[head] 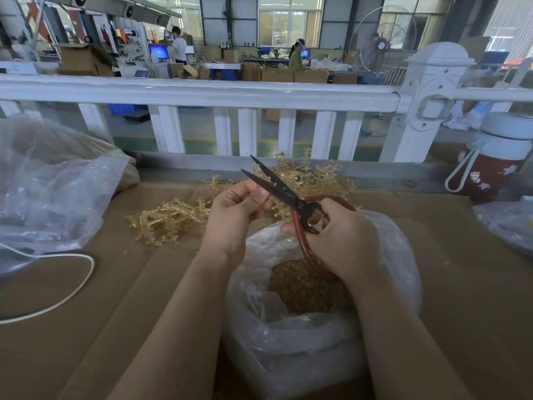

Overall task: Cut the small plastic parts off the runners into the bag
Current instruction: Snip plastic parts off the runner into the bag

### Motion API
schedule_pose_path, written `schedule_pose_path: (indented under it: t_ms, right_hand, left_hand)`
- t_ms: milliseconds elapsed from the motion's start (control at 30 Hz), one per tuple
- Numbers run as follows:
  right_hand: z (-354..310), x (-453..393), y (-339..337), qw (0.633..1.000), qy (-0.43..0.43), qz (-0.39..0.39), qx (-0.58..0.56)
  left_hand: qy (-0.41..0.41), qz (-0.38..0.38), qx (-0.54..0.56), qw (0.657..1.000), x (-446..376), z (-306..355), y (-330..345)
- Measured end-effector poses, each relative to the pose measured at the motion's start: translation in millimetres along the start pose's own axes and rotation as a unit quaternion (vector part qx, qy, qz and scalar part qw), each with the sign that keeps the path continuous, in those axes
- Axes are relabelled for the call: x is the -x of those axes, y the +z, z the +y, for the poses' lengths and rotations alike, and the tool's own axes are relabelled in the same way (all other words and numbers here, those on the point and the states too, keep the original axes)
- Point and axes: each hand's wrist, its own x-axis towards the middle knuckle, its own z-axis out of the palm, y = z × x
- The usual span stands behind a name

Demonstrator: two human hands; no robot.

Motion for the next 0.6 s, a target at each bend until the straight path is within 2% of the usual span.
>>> schedule_pose_path:
  t_ms: [600]
  right_hand:
    - [1.5, 1.7, 1.7, 1.000, 0.006, 0.008, -0.030]
  left_hand:
    - [0.046, -0.022, -0.019, 0.999, -0.4, -1.2, -0.9]
